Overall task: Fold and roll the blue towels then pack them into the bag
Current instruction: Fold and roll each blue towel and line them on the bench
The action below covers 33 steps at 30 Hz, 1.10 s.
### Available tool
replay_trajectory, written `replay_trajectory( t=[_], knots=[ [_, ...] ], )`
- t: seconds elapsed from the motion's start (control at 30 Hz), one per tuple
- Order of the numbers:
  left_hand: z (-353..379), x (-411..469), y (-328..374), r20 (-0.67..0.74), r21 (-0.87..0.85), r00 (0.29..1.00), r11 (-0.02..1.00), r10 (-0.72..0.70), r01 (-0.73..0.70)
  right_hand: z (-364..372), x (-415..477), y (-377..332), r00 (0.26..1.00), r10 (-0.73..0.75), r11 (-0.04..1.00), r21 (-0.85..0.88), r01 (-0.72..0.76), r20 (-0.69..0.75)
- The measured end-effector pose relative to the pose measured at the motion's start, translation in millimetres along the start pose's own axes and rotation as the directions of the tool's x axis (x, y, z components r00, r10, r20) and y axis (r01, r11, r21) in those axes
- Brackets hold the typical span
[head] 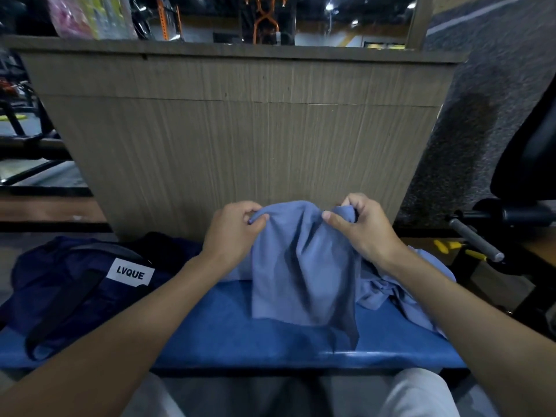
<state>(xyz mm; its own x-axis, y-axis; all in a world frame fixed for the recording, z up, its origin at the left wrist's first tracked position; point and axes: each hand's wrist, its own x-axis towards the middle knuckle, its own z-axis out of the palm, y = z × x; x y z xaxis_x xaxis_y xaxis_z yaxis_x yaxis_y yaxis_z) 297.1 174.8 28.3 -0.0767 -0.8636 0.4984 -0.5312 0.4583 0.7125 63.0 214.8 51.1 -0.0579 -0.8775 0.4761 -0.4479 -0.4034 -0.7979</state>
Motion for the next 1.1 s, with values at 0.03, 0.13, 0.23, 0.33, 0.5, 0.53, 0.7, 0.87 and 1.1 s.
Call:
replay_trajectory(
  t=[0.03,0.13,0.23,0.33,0.5,0.53,0.7,0.87,1.1],
  knots=[
    [-3.2,1.0,-2.5,-0.015,0.011,1.0,1.0,-0.015,0.015,-2.7,0.1,3.8,1.0,-0.011,0.999,-0.046,0.01,-0.013],
    [-10.2,3.4,-9.2,-0.029,0.018,0.999,0.999,-0.04,0.041,-12.0,0.3,18.0,0.999,0.004,0.988,-0.157,-0.009,-0.032],
    [-13.0,3.7,-11.7,-0.101,-0.039,0.992,0.996,-0.08,0.076,-19.5,-0.7,29.4,0.998,0.053,0.966,-0.249,-0.063,-0.046],
    [-16.4,3.1,-12.5,-0.153,-0.032,0.984,0.995,-0.095,0.091,-27.3,-4.8,34.1,0.988,0.144,0.92,-0.36,-0.152,-0.05],
    [-19.1,1.9,-15.4,-0.16,-0.099,0.979,0.989,-0.128,0.113,-29.6,-9.4,37.9,0.978,0.204,0.867,-0.457,-0.2,-0.042],
    [-18.9,1.9,-16.2,-0.158,-0.11,0.979,0.987,-0.132,0.115,-28.2,-10.2,37.4,0.979,0.193,0.878,-0.436,-0.199,-0.057],
    [-18.0,4.3,-17.0,-0.176,-0.171,0.968,0.974,-0.177,0.147,-22.6,-13.2,37.2,0.968,0.207,0.893,-0.377,-0.247,-0.144],
    [-17.6,6.2,-18.8,-0.201,-0.256,0.945,0.945,-0.258,0.203,-24.5,-11.5,41.4,0.945,0.262,0.882,-0.348,-0.317,-0.197],
    [-15.7,6.1,-19.0,-0.139,-0.436,0.913,0.852,-0.383,0.291,-23.6,-5.0,49.4,0.932,0.303,0.946,-0.053,-0.319,-0.197]
  ],
)
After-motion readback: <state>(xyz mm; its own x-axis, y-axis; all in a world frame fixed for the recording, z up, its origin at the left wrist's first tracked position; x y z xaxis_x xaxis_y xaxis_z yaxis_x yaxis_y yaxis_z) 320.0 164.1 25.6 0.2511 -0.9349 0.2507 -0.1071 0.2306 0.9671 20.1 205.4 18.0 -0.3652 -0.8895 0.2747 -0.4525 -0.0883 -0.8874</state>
